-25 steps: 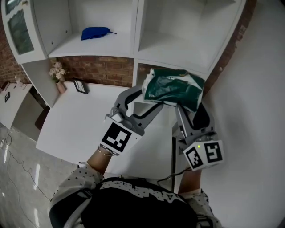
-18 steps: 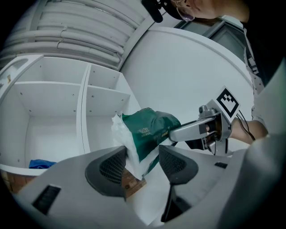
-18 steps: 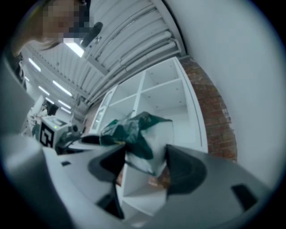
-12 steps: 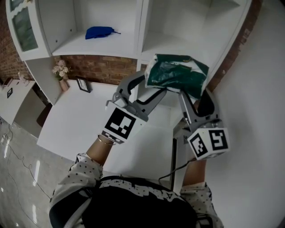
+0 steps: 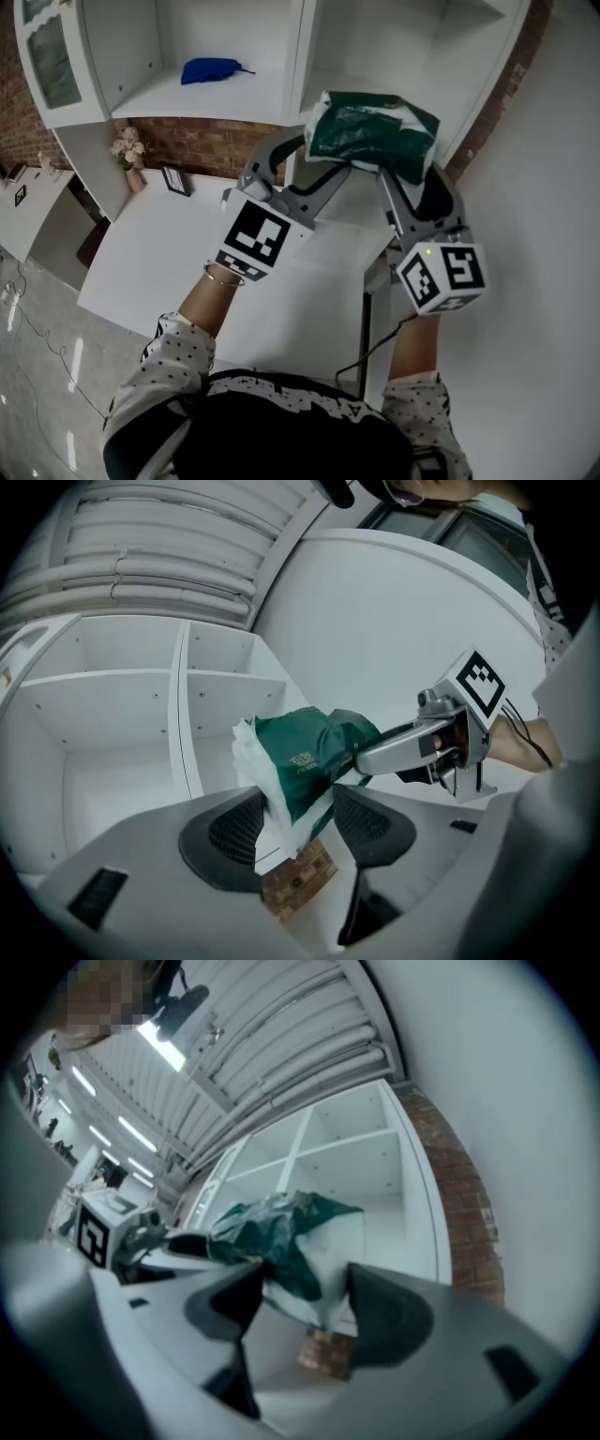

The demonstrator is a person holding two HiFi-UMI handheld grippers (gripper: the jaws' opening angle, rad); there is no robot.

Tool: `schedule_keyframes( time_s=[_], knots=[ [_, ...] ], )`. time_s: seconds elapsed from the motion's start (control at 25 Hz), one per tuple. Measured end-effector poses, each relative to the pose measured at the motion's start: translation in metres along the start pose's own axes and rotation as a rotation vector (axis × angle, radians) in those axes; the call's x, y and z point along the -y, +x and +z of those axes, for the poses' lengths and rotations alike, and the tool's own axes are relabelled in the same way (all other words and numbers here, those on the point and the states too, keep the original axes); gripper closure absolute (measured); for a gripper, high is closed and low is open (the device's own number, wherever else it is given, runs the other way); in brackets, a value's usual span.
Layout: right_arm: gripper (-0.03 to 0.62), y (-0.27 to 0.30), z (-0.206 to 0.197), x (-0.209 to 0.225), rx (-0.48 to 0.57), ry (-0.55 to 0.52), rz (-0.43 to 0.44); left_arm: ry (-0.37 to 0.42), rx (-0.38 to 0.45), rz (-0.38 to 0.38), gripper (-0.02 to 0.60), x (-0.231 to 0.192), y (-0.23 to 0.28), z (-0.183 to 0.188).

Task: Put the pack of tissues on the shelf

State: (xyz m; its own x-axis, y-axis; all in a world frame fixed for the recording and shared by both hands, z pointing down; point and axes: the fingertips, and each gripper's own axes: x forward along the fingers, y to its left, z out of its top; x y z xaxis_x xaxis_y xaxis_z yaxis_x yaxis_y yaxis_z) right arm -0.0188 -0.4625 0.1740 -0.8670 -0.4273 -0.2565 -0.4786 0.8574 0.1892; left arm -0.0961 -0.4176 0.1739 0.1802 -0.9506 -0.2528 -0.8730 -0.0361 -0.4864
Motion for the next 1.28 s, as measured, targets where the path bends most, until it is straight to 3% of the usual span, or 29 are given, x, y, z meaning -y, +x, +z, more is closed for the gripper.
schedule_keyframes(
  time_s=[0.28, 1.28],
  knots=[
    [0.294, 0.033, 0.009, 0.02, -0.054, 0.003, -0.007, -0.001, -0.048, 0.014, 0.322, -0.027, 0.029, 0.002],
    [0.294, 0.063, -0.011, 0.049, -0.129, -0.091, -0.048, -0.076, -0.172, 0.103, 0.342, -0.046, 0.067, -0.027]
  ],
)
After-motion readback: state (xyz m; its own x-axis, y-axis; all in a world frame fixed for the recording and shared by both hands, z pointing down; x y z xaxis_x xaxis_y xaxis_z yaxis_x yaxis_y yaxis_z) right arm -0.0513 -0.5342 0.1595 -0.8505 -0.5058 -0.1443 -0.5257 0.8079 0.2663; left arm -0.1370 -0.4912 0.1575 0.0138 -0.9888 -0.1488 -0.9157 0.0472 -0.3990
